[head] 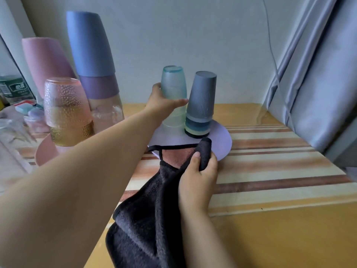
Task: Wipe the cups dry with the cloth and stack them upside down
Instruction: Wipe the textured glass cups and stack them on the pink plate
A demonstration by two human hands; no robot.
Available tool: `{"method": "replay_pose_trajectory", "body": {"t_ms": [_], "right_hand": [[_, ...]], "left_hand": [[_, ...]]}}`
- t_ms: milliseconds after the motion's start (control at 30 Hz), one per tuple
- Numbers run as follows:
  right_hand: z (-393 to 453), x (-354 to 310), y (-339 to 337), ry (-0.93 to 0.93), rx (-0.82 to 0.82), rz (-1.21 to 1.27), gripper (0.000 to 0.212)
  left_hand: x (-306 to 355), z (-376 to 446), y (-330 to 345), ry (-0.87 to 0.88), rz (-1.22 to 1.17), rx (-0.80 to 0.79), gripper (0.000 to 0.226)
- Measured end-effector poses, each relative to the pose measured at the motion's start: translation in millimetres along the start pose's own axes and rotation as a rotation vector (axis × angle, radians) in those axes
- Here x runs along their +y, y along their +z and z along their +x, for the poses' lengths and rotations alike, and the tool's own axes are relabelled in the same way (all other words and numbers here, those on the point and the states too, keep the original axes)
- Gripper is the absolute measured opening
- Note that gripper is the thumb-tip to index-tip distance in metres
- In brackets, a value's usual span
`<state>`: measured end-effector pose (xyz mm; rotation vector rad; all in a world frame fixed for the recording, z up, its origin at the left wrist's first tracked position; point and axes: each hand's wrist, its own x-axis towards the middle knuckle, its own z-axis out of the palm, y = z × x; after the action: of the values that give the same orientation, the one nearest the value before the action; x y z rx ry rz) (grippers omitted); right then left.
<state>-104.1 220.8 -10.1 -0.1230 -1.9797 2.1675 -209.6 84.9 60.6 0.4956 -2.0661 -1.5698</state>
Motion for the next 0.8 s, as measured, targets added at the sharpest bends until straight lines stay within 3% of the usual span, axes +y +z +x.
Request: {"method": "replay_pose_trajectory", "body": {"t_ms": [133,367,800], "right_hand": [[-1,0,2,-0.024,-0.017,-0.015,0.034],[-2,1,2,-0.038,-0.013,-0.038,0.03],[-3,1,3,-0.06,-0.028,-0.03,0.031]], "left_hand": [[-2,1,0,0.011,0.053,0.048,0.067],[4,-3,-3,0.076,0.155,0.117,0.065],[43,-27,-23,0.203,0.014,0.141,0.061]]}}
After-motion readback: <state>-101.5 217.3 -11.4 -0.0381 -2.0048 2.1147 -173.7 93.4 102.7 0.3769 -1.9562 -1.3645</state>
